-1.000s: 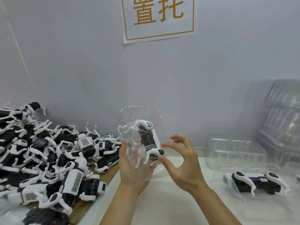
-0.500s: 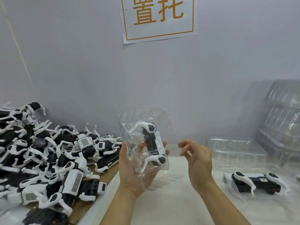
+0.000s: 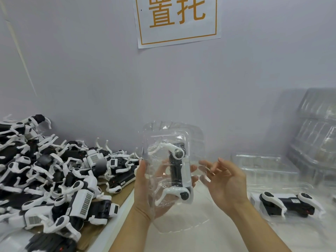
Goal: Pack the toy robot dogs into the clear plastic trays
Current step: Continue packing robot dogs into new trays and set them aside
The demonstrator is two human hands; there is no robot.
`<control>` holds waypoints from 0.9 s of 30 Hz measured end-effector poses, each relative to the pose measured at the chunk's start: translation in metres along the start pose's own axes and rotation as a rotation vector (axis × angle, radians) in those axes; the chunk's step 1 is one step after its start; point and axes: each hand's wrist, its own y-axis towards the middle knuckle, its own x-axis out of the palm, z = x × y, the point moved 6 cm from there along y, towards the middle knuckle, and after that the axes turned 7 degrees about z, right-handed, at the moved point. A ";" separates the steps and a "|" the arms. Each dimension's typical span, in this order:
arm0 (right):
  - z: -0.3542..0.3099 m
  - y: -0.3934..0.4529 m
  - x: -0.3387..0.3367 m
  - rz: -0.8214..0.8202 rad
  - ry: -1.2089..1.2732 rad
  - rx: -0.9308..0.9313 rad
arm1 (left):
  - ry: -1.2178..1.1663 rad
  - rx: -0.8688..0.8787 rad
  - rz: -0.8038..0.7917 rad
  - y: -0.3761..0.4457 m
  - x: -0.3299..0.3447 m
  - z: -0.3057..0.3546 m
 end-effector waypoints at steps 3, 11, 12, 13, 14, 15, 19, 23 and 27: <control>-0.003 0.000 0.000 0.050 -0.089 -0.038 | -0.013 -0.136 -0.076 -0.005 0.010 -0.002; -0.004 0.000 0.002 0.108 -0.253 -0.148 | 0.015 -0.065 -0.140 0.003 0.023 0.021; -0.005 0.000 0.002 0.105 -0.271 -0.155 | 0.051 -0.039 -0.176 0.002 0.028 0.027; -0.005 0.000 0.002 0.105 -0.291 -0.164 | 0.120 -0.015 -0.188 0.000 0.033 0.033; -0.005 0.000 0.001 0.108 -0.311 -0.173 | 0.220 0.025 -0.177 0.000 0.037 0.039; -0.005 0.000 0.001 0.114 -0.330 -0.180 | 0.347 0.073 -0.152 -0.001 0.041 0.046; -0.003 0.001 -0.001 0.131 -0.389 -0.176 | 0.663 0.233 -0.158 -0.003 0.053 0.062; -0.003 0.003 -0.007 0.230 -0.480 -0.194 | 0.864 0.259 -0.124 0.000 0.046 0.065; -0.013 0.001 -0.021 0.555 -0.624 -0.391 | 1.204 0.198 -0.046 0.008 0.021 0.064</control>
